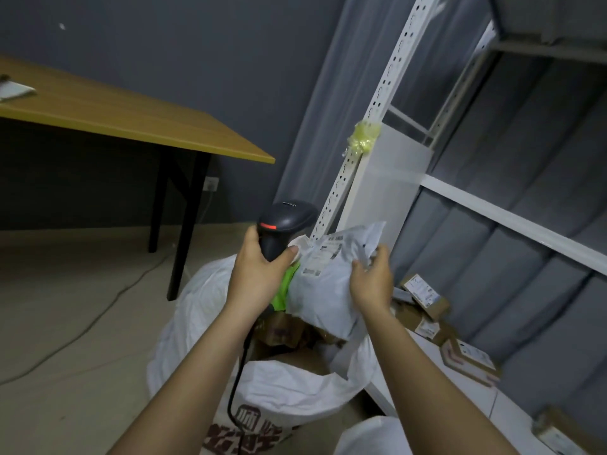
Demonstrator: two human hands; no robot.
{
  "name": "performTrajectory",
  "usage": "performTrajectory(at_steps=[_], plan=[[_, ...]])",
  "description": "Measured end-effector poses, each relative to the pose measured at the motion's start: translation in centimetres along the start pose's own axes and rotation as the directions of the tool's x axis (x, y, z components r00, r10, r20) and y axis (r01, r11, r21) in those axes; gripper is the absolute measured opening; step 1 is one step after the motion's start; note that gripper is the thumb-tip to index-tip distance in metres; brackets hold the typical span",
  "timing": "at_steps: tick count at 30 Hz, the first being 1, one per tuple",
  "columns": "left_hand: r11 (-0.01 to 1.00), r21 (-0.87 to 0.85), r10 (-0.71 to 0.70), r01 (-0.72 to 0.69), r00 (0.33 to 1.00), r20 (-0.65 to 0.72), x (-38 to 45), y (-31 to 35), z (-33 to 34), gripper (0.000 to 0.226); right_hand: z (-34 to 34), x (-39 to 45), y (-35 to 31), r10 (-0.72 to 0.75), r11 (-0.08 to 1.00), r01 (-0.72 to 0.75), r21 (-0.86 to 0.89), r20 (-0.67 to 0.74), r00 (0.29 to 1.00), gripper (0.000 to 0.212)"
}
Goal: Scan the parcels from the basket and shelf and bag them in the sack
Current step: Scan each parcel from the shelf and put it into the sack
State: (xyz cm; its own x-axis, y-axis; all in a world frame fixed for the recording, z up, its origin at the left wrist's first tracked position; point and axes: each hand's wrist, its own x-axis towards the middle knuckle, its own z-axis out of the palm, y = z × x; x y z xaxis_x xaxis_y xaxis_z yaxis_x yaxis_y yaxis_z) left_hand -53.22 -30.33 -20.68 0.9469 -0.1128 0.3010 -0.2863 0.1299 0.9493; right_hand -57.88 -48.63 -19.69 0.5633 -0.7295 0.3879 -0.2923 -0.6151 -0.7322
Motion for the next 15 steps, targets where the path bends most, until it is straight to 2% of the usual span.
performTrajectory(at_steps=[2, 4, 5, 7, 8, 10, 11, 12, 13, 14, 15], plan=[[1.000, 0.006, -0.018, 0.018, 1.000, 0.008, 0.4, -0.5, 0.2, 0.035, 1.2, 0.1, 2.1, 0.064, 0.980, -0.019, -0.200, 0.225, 0.972, 0.034], [1.000, 0.007, -0.028, 0.028, 0.999, 0.030, 0.5, -0.9, 0.5, 0.037, 2.7, -0.5, 4.0, 0.121, 0.959, 0.015, -0.282, 0.456, 0.882, 0.033], [0.999, 0.007, -0.031, 0.031, 0.999, 0.043, 0.4, -1.1, 0.7, 0.037, 3.4, -0.9, 4.7, 0.142, 0.953, 0.027, -0.302, 0.521, 0.842, 0.034], [0.999, 0.017, -0.029, 0.028, 0.997, 0.068, 0.3, -1.2, 1.0, 0.036, 4.9, -1.4, 5.7, 0.154, 0.917, 0.083, -0.389, 0.540, 0.828, 0.044], [0.999, 0.023, -0.027, 0.025, 0.997, 0.078, 0.2, -1.3, 1.2, 0.036, 5.6, -1.5, 6.3, 0.144, 0.884, 0.123, -0.451, 0.513, 0.846, 0.054], [0.999, 0.029, -0.028, 0.026, 0.995, 0.095, 0.1, -1.6, 1.5, 0.036, 6.2, -1.6, 6.9, 0.082, 0.850, 0.126, -0.511, 0.365, 0.928, 0.081], [0.999, 0.032, -0.033, 0.030, 0.994, 0.101, 0.0, -1.8, 1.7, 0.035, 5.8, -1.6, 6.9, 0.012, 0.841, 0.145, -0.521, 0.287, 0.958, 0.092], [0.999, 0.031, -0.036, 0.033, 0.994, 0.106, 0.0, -2.0, 1.8, 0.034, 5.3, -1.6, 6.9, -0.122, 0.789, 0.240, -0.566, 0.239, 0.963, 0.098], [0.999, 0.030, -0.038, 0.035, 0.993, 0.111, 0.0, -2.1, 2.0, 0.034, 4.8, -1.4, 7.1, -0.307, 0.661, 0.370, -0.653, 0.215, 0.927, 0.099], [0.999, 0.028, -0.042, 0.039, 0.993, 0.114, 0.0, -2.3, 2.3, 0.034, 4.2, -1.2, 7.2, -0.485, 0.519, 0.465, -0.717, 0.201, 0.851, 0.097], [0.999, 0.033, -0.046, 0.042, 0.992, 0.119, 0.0, -2.5, 2.6, 0.034, 3.5, -1.2, 7.0, -0.581, 0.366, 0.518, -0.773, 0.245, 0.776, 0.089]])
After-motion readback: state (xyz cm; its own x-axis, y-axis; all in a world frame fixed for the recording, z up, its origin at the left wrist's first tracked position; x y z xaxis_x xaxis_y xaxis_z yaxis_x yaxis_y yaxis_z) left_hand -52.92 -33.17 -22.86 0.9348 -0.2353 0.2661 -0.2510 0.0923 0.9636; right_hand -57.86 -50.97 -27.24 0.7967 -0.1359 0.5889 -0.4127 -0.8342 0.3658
